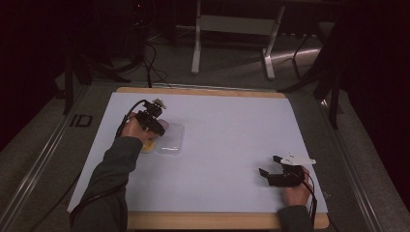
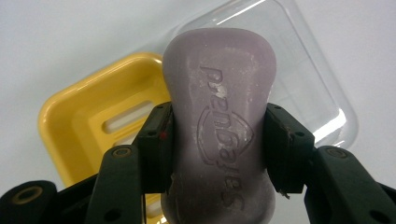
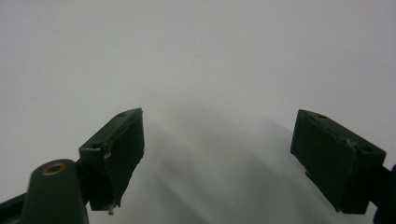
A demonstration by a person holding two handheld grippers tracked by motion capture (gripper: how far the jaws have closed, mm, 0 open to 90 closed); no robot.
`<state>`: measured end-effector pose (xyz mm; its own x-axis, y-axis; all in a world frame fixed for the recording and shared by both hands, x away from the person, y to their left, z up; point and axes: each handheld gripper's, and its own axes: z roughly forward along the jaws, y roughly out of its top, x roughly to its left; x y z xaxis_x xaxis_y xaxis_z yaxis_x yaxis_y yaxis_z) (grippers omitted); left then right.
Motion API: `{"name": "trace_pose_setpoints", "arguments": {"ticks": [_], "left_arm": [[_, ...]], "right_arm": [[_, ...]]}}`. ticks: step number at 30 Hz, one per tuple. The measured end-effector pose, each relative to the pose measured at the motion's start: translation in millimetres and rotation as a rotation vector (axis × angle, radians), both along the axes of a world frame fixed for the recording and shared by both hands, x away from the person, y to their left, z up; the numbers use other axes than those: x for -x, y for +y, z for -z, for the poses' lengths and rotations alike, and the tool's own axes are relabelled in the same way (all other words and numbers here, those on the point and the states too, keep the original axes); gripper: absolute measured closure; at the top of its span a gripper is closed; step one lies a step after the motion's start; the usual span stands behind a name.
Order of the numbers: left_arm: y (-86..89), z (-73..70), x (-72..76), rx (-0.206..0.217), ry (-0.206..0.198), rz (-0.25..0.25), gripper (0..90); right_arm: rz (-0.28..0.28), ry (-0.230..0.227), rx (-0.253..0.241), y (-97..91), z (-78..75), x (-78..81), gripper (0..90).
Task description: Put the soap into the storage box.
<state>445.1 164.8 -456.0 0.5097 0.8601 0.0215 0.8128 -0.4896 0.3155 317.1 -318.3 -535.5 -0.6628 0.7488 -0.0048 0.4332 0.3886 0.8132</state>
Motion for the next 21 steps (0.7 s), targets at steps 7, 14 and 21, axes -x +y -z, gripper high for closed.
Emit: {"name": "trace_pose_setpoints", "arguments": {"ticks": [7, 14, 21], "left_arm": [[7.5, 0.1, -0.7, 0.001, -0.002, -0.028, 49.5], [14.2, 2.3, -1.7, 0.004, -0.001, -0.061, 49.6], [19.5, 2.9, -2.0, -0.001, -0.002, -0.087, 49.5]], "right_arm": [[0.000, 0.000, 0.000, 0.0, 0.0, 0.0, 17.1], [0.000, -0.001, 0.000, 0.0, 0.0, 0.0, 17.1], [0.000, 0.000, 0.000, 0.1, 0.0, 0.0, 17.1]]}}
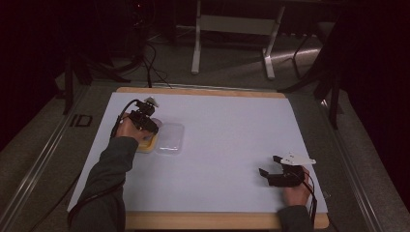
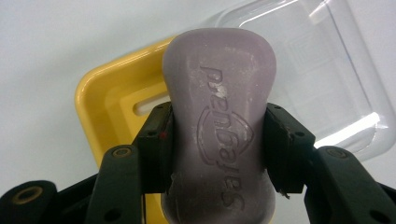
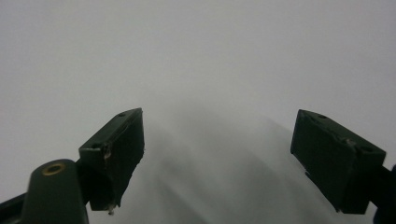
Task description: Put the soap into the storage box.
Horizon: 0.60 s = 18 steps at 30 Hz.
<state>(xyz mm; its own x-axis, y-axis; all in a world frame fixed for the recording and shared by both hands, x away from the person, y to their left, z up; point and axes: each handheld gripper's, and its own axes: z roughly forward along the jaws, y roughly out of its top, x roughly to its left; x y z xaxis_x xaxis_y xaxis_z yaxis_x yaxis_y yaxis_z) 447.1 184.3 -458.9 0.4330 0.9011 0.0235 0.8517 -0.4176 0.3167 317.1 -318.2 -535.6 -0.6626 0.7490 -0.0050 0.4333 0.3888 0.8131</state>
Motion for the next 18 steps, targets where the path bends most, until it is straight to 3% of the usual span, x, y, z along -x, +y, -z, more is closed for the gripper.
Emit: {"name": "trace_pose_setpoints", "arguments": {"ticks": [18], "left_arm": [[10.2, 3.6, -0.6, 0.004, -0.002, -0.067, 49.5]], "right_arm": [[-0.002, 0.000, 0.001, 0.1, 0.1, -0.2, 17.1]]}}
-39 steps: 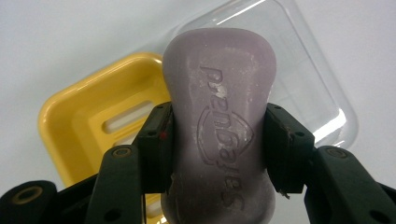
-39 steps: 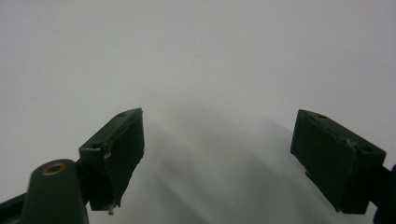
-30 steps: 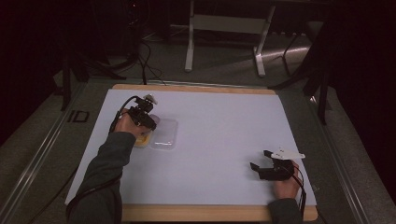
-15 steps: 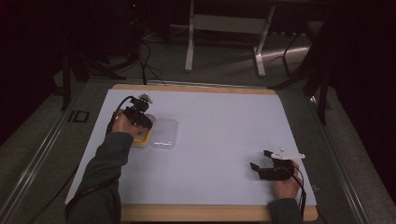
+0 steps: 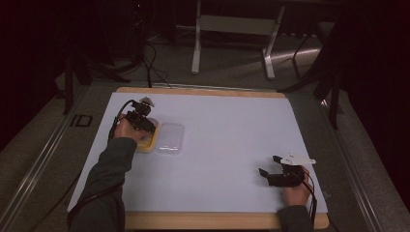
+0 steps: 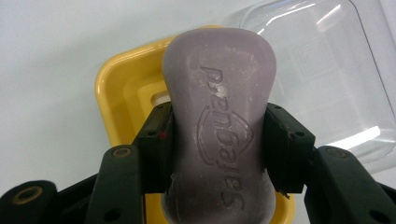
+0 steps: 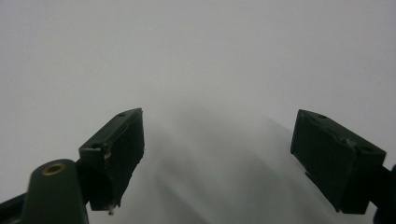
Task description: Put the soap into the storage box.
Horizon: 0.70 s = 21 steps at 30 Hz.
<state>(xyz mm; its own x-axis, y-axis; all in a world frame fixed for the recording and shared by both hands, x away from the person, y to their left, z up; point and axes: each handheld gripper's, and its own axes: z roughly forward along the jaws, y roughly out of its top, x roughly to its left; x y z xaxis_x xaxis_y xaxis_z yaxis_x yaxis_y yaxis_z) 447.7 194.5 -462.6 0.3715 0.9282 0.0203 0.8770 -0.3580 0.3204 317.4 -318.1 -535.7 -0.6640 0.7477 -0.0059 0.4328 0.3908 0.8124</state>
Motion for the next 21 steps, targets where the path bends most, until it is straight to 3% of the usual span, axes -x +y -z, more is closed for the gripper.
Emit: {"name": "trace_pose_setpoints", "arguments": {"ticks": [21], "left_arm": [[6.2, 6.3, 0.2, 0.001, 0.011, -0.064, 49.5]], "right_arm": [[0.000, -0.001, 0.001, 0.2, 0.1, 0.1, 17.1]]}}
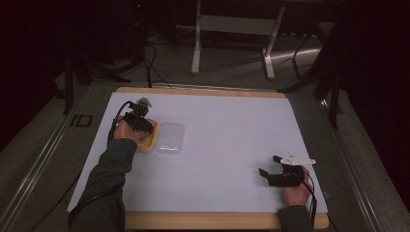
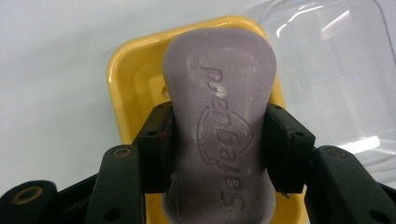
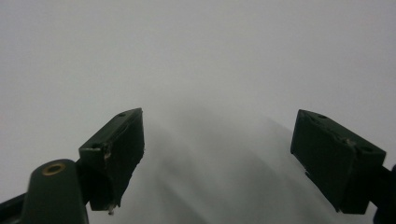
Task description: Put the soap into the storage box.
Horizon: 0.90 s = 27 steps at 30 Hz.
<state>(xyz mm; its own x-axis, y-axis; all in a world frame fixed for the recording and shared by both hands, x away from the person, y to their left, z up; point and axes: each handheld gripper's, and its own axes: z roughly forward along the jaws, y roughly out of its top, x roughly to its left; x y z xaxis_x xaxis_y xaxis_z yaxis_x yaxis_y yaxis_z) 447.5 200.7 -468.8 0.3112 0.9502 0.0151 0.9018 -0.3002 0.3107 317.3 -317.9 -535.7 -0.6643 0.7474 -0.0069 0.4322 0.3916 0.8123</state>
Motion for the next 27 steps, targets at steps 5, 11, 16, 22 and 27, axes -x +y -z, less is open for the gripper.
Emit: {"name": "trace_pose_setpoints", "arguments": {"ticks": [5, 11, 16, 22, 27], "left_arm": [[2.6, 3.2, 0.0, 0.002, 0.000, -0.010, 49.5], [5.7, 6.6, 0.3, 0.004, 0.008, -0.021, 49.5], [7.4, 9.8, 0.5, 0.004, 0.011, -0.029, 49.5], [8.7, 13.4, 0.6, 0.009, 0.018, -0.034, 49.5], [9.4, 15.5, 0.3, 0.012, 0.022, -0.028, 49.5]], "right_arm": [[0.001, -0.001, 0.003, 0.2, 0.0, 0.1, 17.1], [0.000, -0.002, 0.002, 0.3, 0.1, 0.1, 17.1], [0.000, -0.002, 0.003, 0.3, 0.1, 0.1, 17.1], [0.000, -0.003, 0.005, 0.4, 0.1, 0.1, 17.1], [0.000, -0.003, 0.005, 0.4, 0.1, 0.1, 17.1]]}}
